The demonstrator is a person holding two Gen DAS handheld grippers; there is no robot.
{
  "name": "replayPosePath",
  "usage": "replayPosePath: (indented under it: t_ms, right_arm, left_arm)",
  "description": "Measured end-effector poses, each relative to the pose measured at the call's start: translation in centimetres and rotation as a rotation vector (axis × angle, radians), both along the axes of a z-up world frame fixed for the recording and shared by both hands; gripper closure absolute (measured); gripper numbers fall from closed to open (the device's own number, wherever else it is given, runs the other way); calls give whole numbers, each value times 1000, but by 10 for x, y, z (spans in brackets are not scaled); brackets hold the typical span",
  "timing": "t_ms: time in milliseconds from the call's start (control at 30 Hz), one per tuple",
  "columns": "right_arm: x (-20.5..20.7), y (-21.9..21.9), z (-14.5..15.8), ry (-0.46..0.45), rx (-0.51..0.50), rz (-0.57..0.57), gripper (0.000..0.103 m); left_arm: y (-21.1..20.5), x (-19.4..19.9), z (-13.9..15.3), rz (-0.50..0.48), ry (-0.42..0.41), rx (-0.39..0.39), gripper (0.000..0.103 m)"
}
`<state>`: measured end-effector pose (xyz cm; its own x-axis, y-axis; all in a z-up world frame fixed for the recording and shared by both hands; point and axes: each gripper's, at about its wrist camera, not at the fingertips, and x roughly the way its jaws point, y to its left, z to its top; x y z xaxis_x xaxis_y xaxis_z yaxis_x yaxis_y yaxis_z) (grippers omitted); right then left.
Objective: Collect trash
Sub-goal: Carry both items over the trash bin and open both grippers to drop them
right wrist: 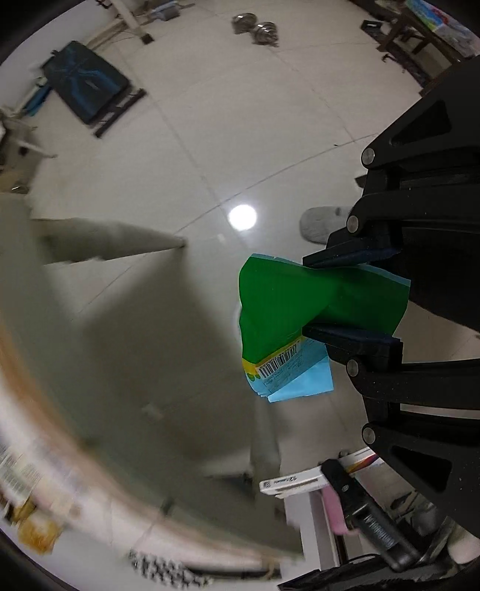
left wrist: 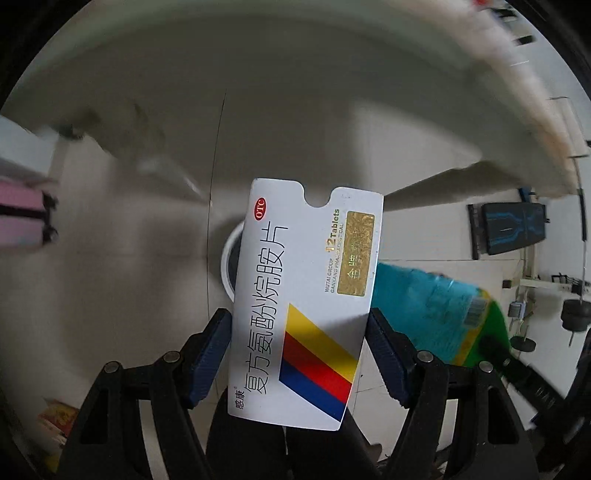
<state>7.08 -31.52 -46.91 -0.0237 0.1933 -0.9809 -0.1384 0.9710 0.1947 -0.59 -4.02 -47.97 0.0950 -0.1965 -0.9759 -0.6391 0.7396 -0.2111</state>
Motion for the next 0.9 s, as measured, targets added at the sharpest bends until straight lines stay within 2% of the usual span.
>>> replayPosePath:
  t_ms: [167,233,300,367,433,467,500,533,567,600,667,767,900]
  right_arm:
    - [2,16,-116,33,-45,4,72]
    - [6,22,-166,47,-57,-2,72]
    - [10,29,-205,50,-69,-5,72]
    - [11,35,-231,49,-82,4,72]
    - [12,44,-261,73,-95,37,69]
    - [11,47,-274,98,-91,49,67]
    - [11,51,-285,117,-80,62,57]
    - [10,52,-292,132,-77,82,53]
    - [7,54,-298,144,-80,112,41]
    - [5,54,-299,139,-85,134,26]
    - [1,55,-300,132,-96,177,13]
    - [-8,60,-293,104,-147,272,3]
    - [-25,75,-272,19,-184,409,2]
  left_arm:
    - [9,9,-120,37,62,-46,32]
    - [11,13,-158,49,82,-67,32]
    - [7,17,-193,47,110,-78,32]
    - [5,18,-222,45,128,-115,31]
    - [3,18,-239,56,139,-150,31]
    - [4,16,-243,57,138,-155,31]
    - [4,14,-245,56,134,-154,30]
    - [1,10,-242,54,128,-147,23]
    - [2,6,-239,54,125,-137,9]
    - [3,1,-235,51,123,-125,5]
    - [5,-10,-223,41,125,-76,4]
    - [8,-27,-205,16,144,6,4]
    - [5,-47,-177,-11,164,119,3]
